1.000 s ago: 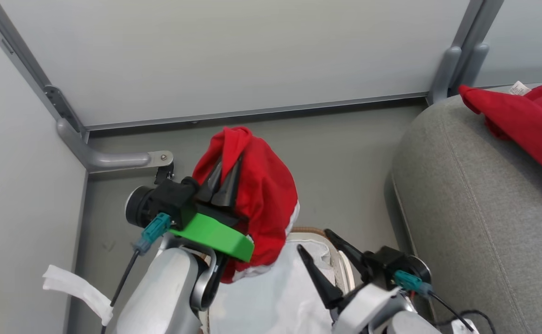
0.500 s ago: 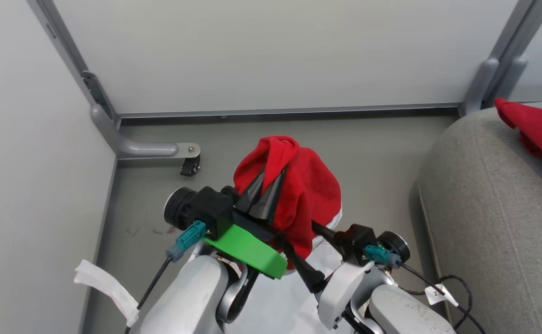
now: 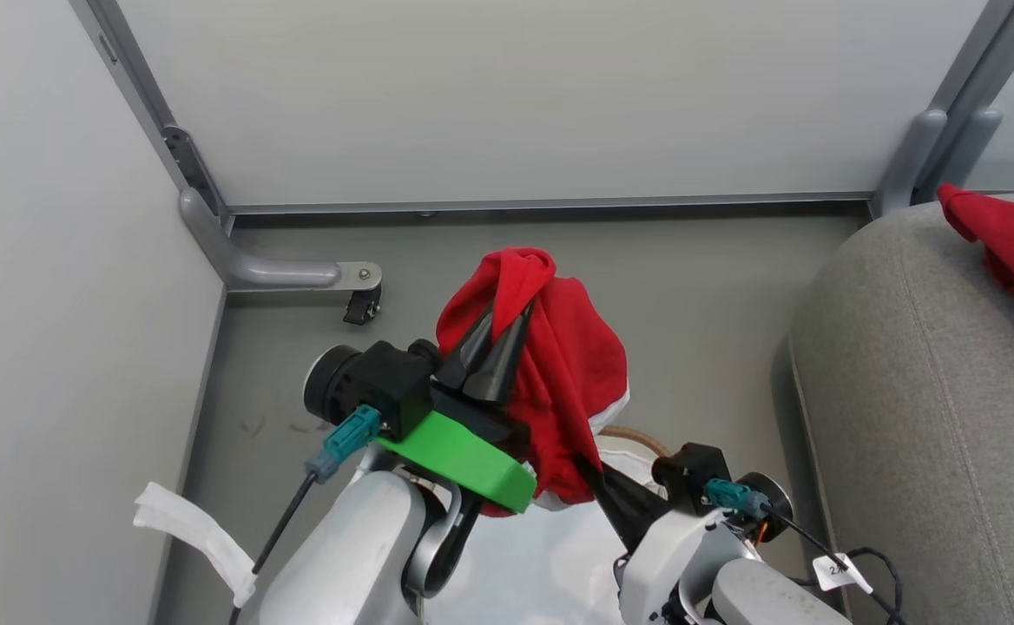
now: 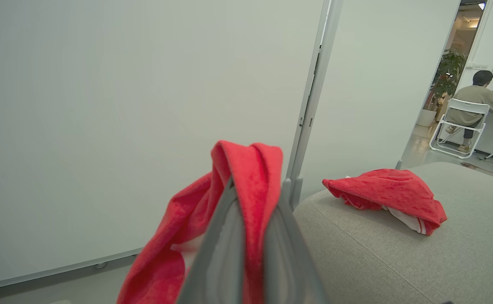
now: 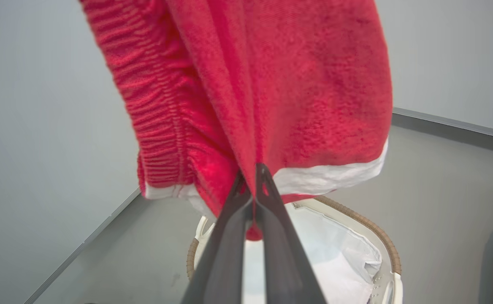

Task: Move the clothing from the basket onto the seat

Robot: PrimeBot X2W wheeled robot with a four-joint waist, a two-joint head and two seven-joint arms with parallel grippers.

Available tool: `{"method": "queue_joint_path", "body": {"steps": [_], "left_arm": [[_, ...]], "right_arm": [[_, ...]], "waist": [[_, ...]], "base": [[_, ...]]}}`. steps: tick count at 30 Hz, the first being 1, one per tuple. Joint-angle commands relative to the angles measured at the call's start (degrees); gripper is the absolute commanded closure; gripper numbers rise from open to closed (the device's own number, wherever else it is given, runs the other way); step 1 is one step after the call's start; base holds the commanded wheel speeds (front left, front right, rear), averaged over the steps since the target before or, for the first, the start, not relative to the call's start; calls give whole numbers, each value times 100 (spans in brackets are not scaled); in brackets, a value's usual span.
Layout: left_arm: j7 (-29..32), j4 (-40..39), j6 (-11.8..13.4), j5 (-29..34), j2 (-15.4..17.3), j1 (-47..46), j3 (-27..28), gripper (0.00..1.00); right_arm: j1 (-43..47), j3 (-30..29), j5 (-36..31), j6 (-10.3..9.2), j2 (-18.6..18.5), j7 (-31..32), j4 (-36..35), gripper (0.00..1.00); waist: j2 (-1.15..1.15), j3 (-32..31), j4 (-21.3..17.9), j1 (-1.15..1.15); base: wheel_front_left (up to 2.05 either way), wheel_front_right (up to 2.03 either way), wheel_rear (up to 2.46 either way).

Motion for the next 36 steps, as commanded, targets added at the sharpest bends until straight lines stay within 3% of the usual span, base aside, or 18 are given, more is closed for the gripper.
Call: {"method": "queue_joint_path", "body": {"steps": [1,10,11,12,13,21,36], "left_arm": [[-6,-19,24,9,8,-27,65,100],[-7,116,31,31,10,97,196,100],[-7,127,36,17,8,111,201,93],[-7,153,41,10,9,134,213,56],[-6,189,45,-1,9,154,214,0],[-4,470,67,131,10,299,425,0],[-4,706,-103,500,12,723,869,0]], "right_arm": [[132,-79,-58,-7,-33,1,70,100],[460,-759,-243,-7,-37,1,-52,100],[486,-837,-259,-7,-38,1,-113,100],[525,-923,-284,-7,-40,1,-202,100],[559,-998,-299,-7,-37,0,-271,100],[832,-1582,-402,-7,-31,-1,-950,100],[1048,-2030,-302,-6,-28,-1,-1896,100]], "waist": [[0,5,-51,0],[0,34,-290,0],[0,34,-319,0],[0,33,-366,0],[0,31,-402,0],[0,-13,-1035,0],[0,57,-2837,0]], "base": [[0,0,0],[0,0,0],[0,0,0],[0,0,0],[0,0,0],[0,0,0],[0,0,0]]}}
